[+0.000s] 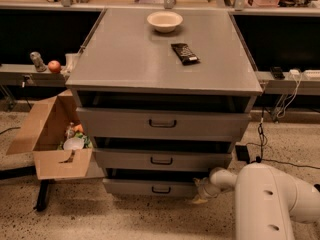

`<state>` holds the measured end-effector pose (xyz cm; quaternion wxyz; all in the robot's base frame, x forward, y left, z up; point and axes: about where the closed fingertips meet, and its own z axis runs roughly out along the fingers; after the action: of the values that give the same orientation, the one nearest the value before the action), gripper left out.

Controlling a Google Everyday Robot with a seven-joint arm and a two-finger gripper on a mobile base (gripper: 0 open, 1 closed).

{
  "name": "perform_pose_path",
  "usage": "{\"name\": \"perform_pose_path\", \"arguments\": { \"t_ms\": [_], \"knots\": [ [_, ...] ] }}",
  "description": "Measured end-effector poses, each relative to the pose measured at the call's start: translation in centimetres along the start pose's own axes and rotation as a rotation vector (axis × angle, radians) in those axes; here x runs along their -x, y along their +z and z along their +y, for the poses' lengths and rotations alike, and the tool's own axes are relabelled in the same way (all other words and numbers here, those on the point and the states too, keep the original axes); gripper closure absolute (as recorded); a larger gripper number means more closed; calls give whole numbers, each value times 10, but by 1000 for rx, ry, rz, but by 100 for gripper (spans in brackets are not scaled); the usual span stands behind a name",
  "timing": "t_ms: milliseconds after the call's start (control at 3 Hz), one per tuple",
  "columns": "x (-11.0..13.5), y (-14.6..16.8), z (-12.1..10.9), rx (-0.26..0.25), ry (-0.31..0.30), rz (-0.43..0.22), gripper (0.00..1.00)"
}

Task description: Open bottom drawer

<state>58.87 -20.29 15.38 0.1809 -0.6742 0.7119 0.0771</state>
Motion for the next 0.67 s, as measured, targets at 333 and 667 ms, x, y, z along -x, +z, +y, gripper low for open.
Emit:
{"name": "perform_pose_path", "arguments": {
  "t_ms": [333, 667],
  "knots": [
    [5, -11, 1, 5, -4, -8, 77],
    [14, -17, 17, 26, -22, -45, 99]
  ]
}}
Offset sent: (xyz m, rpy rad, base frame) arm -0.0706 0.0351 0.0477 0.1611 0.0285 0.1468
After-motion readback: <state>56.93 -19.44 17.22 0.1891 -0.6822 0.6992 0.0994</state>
